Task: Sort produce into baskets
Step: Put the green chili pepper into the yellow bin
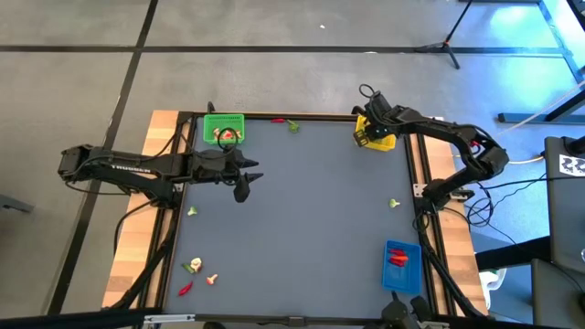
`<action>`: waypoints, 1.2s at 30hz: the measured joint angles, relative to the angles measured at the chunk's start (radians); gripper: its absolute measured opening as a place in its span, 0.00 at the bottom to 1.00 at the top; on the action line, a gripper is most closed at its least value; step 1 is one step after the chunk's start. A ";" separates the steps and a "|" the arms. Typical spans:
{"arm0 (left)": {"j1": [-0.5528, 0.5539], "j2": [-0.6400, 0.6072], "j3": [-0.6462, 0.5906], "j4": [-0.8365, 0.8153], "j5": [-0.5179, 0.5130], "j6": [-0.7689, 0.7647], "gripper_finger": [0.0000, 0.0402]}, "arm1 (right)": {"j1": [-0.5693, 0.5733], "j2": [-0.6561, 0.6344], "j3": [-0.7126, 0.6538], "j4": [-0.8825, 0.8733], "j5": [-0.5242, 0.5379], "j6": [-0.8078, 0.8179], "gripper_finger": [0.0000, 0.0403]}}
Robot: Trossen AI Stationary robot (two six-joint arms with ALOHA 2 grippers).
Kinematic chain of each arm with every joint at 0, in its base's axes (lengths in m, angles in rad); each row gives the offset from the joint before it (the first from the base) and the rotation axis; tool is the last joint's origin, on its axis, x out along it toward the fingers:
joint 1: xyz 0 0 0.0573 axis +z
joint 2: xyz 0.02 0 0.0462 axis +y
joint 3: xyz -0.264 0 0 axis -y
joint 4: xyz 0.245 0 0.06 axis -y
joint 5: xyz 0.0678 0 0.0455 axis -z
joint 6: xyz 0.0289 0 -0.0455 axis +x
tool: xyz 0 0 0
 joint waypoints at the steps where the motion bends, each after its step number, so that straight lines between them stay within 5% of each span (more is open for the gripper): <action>1: 0.000 0.000 0.000 0.000 0.000 0.000 0.48 | 0.000 0.003 0.000 0.010 0.000 0.000 0.10; 19: 0.000 0.000 0.000 0.000 0.000 0.004 0.48 | 0.026 -0.016 0.093 -0.002 -0.032 -0.029 0.40; 28: 0.000 0.000 0.000 0.000 0.000 0.006 0.48 | 0.195 -0.002 0.116 0.331 -0.087 -0.030 0.41; 36: 0.000 0.000 0.000 0.000 0.001 0.010 0.48 | 0.270 0.160 0.148 0.486 -0.126 -0.005 0.49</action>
